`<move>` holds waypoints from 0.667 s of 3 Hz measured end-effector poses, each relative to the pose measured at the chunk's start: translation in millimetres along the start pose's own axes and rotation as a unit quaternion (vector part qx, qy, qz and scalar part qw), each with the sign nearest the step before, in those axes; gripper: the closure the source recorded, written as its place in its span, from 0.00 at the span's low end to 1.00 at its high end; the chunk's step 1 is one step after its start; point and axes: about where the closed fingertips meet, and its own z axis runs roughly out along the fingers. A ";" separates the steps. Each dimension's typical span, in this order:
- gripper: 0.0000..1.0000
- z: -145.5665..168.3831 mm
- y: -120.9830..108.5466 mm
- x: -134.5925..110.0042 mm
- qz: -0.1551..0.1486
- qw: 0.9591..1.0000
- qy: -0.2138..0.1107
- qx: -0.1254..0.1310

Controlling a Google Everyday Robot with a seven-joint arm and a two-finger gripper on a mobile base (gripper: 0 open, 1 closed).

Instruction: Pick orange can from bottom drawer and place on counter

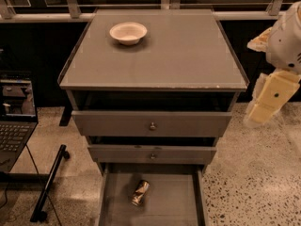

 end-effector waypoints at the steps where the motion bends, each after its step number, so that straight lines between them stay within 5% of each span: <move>1: 0.00 20.9 39.1 -11.0 0.088 0.994 -0.071 -0.002; 2: 0.00 75.6 79.1 -4.2 0.231 0.963 -0.133 -0.043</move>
Offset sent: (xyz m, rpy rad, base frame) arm 0.0545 0.0667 -0.1041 1.3009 -0.2313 -0.8280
